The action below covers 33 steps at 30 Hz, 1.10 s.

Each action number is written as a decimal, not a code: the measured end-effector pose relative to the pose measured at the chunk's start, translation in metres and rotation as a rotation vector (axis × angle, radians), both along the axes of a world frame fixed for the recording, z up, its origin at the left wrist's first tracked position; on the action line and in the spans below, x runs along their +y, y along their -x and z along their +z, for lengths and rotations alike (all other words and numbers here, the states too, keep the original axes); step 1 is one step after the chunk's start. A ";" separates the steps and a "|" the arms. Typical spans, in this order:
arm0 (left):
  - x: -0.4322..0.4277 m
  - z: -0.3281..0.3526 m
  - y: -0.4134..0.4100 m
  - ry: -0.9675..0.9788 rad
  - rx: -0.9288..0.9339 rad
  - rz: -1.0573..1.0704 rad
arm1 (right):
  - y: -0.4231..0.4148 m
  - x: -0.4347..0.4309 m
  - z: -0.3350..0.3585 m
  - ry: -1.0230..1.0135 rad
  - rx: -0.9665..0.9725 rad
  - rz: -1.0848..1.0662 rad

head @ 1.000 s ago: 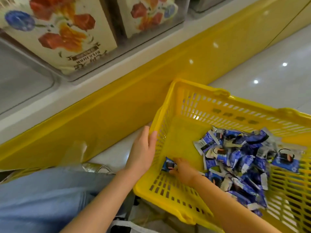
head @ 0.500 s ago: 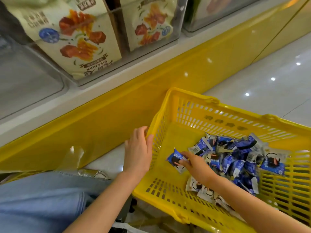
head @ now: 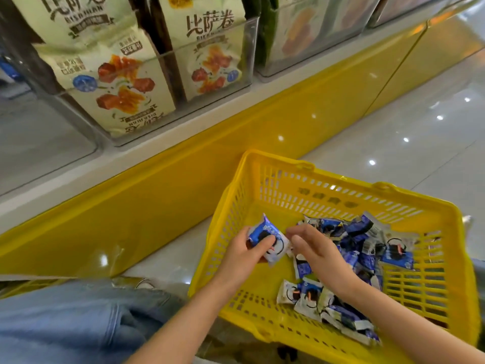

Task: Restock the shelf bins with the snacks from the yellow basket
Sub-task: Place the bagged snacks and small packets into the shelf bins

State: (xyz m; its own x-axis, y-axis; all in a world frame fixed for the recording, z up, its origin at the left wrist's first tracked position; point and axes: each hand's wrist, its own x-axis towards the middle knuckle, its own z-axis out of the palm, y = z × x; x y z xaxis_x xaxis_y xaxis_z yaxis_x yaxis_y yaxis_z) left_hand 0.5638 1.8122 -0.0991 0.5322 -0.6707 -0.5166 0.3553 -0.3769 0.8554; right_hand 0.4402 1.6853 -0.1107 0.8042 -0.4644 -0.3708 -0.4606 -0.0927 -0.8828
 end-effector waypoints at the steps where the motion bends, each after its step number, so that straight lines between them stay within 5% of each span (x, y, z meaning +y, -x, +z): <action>1: 0.002 -0.003 -0.002 -0.007 -0.023 0.008 | 0.005 -0.004 -0.014 0.013 0.044 -0.010; 8: 0.009 -0.023 -0.015 -0.093 -0.082 -0.030 | 0.039 -0.007 -0.126 0.072 0.542 0.291; 24: 0.001 -0.036 -0.007 -0.202 0.004 -0.044 | 0.028 -0.002 -0.155 0.429 0.743 0.750; 29: 0.012 -0.030 -0.010 -0.208 0.005 -0.029 | 0.032 0.001 -0.135 0.392 0.577 0.555; 33: 0.023 -0.022 -0.015 -0.197 -0.026 -0.113 | 0.013 0.004 -0.098 0.166 0.368 0.163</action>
State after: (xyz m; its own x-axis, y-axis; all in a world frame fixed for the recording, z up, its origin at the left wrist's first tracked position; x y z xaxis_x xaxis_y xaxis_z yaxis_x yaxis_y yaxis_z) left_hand 0.5789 1.8354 -0.1206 0.4744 -0.6146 -0.6302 0.2801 -0.5733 0.7700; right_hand 0.4272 1.6894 -0.2088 0.6999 -0.4200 -0.5777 -0.7097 -0.3172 -0.6291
